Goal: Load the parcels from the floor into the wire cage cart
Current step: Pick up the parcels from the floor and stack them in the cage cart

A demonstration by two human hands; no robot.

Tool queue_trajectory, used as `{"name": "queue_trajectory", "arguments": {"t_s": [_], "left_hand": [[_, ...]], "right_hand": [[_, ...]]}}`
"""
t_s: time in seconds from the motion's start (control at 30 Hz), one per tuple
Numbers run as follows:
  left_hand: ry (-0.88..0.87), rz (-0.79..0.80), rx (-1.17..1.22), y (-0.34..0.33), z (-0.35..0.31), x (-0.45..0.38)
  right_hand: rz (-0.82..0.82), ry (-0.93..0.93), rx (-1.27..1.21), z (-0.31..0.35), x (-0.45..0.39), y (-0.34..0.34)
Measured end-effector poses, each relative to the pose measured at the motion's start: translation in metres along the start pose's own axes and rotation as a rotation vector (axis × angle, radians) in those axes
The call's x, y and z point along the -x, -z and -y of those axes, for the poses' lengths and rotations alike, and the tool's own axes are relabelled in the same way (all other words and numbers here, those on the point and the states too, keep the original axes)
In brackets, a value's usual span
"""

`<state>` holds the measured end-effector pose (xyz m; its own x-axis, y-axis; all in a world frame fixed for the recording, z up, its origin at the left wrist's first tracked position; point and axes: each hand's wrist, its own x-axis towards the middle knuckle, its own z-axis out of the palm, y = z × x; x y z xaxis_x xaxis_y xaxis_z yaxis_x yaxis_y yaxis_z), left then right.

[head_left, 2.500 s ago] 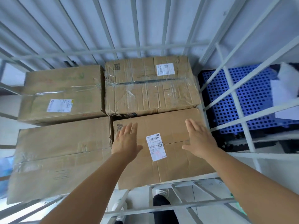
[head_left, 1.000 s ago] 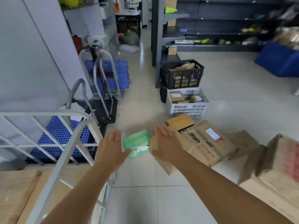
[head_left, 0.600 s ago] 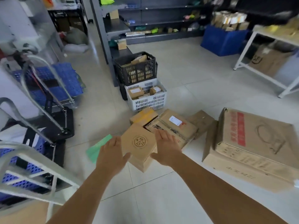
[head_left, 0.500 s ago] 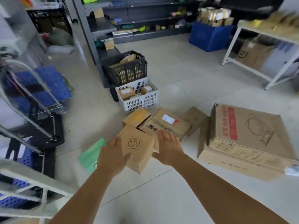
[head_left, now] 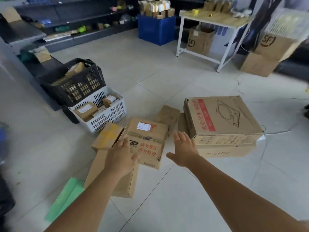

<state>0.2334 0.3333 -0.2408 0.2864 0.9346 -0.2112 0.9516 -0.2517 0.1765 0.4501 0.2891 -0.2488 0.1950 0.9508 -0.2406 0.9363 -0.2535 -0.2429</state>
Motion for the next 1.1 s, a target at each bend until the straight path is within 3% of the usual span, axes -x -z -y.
{"name": "queue_trajectory", "arguments": {"t_s": [0.33,0.8,1.1], "left_hand": [[-0.083,0.07,-0.021,-0.018,-0.049,-0.117],[-0.257,0.22,0.018,-0.043,-0.237,-0.299],[-0.261,0.363,0.014,-0.085,-0.298,-0.389]], "right_hand": [[-0.005,-0.145,-0.065,-0.067,-0.102,0.0],[0.02,-0.381,-0.111,-0.261,-0.222,0.061],[0.003,-0.608,-0.127,-0.364,-0.278,0.074]]}}
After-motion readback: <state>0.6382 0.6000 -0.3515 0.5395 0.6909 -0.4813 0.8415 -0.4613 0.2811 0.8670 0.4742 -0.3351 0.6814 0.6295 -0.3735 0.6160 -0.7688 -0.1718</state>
